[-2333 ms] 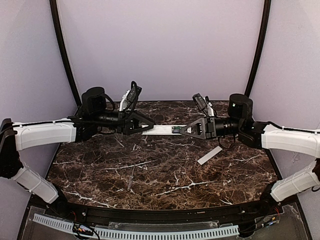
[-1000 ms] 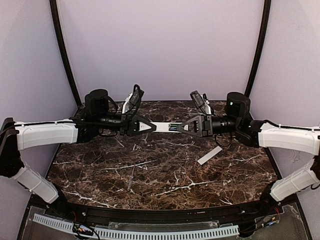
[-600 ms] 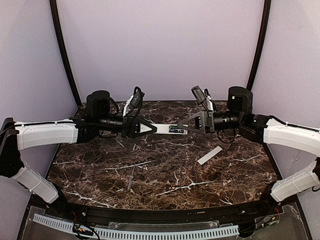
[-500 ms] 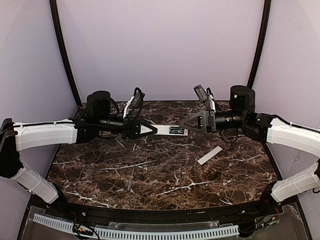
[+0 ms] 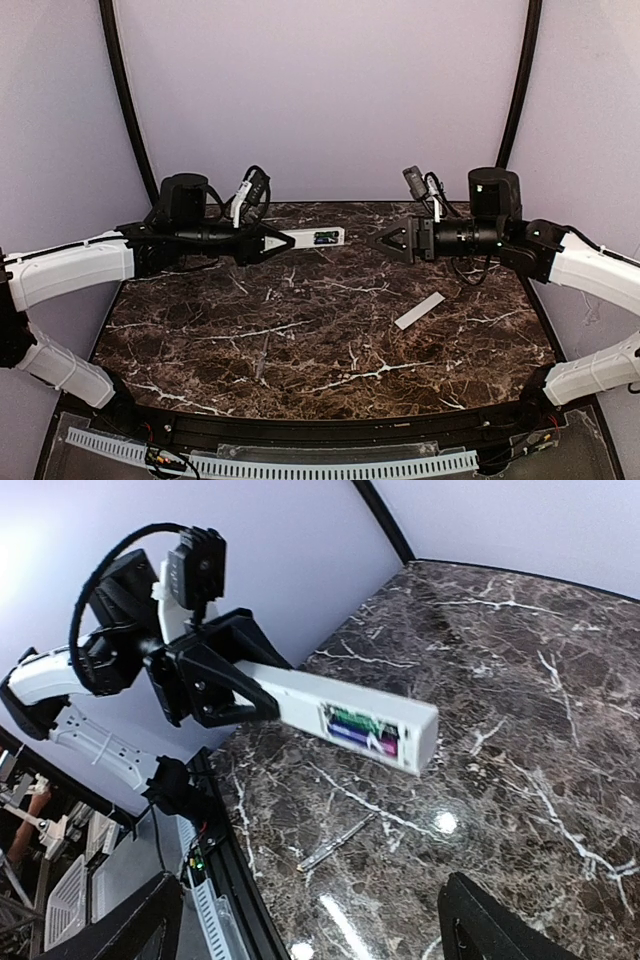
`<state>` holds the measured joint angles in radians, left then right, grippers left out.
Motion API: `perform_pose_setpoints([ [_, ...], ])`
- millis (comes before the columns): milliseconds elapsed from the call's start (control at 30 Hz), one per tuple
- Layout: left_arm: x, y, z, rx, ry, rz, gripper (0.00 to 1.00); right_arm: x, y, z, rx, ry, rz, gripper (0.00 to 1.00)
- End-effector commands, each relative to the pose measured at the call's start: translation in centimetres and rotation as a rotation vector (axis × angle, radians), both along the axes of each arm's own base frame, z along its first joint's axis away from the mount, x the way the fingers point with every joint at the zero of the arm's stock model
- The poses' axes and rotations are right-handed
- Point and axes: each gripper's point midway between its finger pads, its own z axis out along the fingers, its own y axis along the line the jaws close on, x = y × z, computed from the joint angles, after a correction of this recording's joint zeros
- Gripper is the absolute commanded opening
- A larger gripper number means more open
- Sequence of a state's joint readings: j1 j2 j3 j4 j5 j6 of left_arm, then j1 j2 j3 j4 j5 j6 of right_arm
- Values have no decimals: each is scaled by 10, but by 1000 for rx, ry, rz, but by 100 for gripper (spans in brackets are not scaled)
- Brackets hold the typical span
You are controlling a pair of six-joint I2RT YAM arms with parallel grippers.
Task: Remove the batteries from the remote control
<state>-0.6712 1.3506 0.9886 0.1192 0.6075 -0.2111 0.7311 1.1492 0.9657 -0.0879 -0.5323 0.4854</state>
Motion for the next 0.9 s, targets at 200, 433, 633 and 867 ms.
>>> perform_pose_setpoints([
  [200,65,72,14,181,-180,463,0,28,-9,-51,-240,84,-238,85],
  [433,88,122,19,249,-236,697,0,16,26,-82,-332,144,-264,84],
  [633,98,153,21,296,-255,825,0,3,68,-107,-456,146,-298,84],
  [867,102,174,24,317,-267,907,0,-23,124,-144,-607,174,-294,84],
])
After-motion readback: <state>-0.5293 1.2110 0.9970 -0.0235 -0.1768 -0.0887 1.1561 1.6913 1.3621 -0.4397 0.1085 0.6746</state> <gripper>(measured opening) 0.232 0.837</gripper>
